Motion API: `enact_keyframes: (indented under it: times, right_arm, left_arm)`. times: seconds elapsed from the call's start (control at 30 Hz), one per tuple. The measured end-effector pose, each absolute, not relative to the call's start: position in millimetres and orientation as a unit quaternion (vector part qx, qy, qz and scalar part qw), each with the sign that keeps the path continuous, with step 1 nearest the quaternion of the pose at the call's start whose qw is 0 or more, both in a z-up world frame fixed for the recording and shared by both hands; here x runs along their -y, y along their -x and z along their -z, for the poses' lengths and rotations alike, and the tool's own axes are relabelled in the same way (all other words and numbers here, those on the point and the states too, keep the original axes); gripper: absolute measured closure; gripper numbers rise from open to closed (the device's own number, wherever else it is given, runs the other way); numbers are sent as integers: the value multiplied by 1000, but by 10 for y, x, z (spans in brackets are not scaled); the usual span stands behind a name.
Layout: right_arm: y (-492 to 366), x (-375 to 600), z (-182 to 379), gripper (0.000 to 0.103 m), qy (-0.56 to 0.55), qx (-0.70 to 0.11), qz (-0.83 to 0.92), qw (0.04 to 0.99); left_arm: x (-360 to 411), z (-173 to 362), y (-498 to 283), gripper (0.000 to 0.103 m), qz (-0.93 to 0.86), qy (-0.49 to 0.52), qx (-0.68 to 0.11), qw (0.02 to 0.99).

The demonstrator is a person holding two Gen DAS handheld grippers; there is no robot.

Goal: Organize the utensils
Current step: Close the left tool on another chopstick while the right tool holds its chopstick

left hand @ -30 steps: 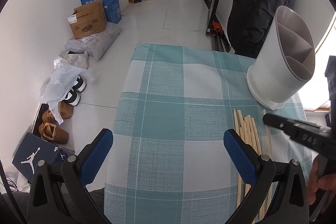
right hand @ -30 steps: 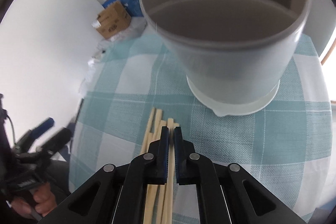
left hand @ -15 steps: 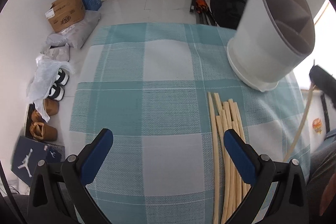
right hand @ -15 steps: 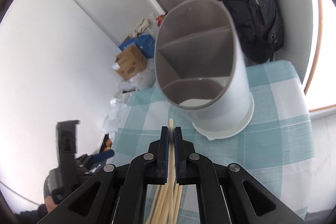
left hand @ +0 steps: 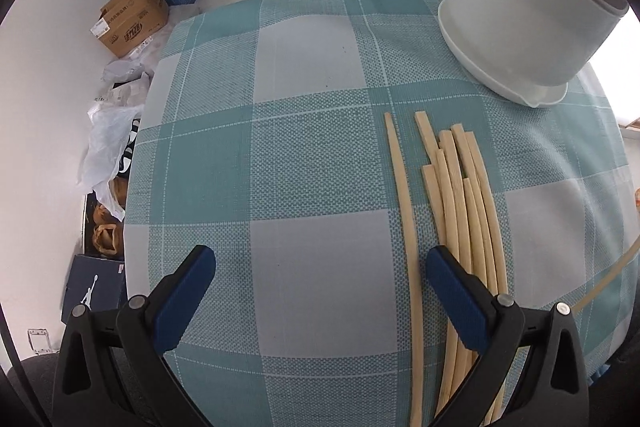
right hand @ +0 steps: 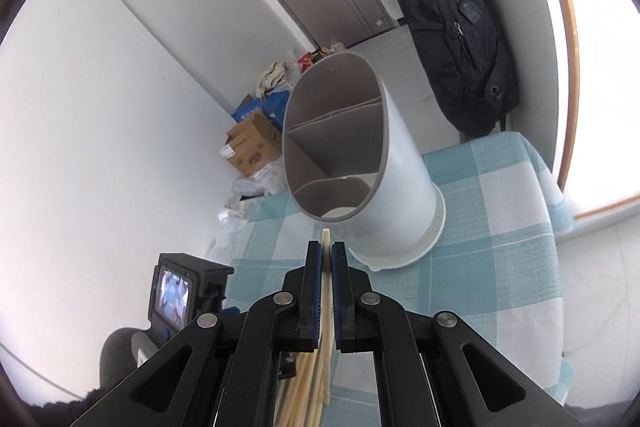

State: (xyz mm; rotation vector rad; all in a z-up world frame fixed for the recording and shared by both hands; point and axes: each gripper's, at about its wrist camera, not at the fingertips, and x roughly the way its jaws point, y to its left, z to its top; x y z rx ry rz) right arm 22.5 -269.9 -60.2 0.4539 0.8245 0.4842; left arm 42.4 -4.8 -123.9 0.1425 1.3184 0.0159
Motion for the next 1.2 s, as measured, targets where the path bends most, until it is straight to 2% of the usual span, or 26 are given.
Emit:
enact_keyframes:
  times: [0.33,0.53,0.57,0.63,0.7,0.73,0.83,0.9,1.2]
  right_arm:
    - [-170,2833,548,99,-237,-384,-236,861]
    - [-166,2888,534,99,-245,-381,-235,860]
    - [-164,2894,536,99,-246,-382,-234,860]
    - [-154,2901,534,99,-248,-381,-235,859]
    - [-150,2898,527,99,-248,-381,-237,859]
    - [-147,2894,525,99,-248,-381,-239,858]
    - [-129,2875,511,99,-239,-379,-241,861]
    - [-122,2872,507,99,-234,-379,-239,863]
    - [-107,2880,515,99,-237,-378,-227,866]
  left_arm:
    - [197,1254,-588,5,12,-79,-590,804]
    - [54,1301,-672,5,26,-9,-607,794]
    - [54,1292,-678,9,26,-10,-607,795]
    - [94,1244,-679,25,35,-14,-602,798]
    - [180,1205,-694,47,52,-24,-604,795]
    - [200,1198,-707,51,56,-27,-606,793]
    - [253,1175,-725,73,65,-28,-610,789]
    - [254,1177,-740,101,72,-23,-612,787]
    - [147,1108,-703,102,107,28,-596,795]
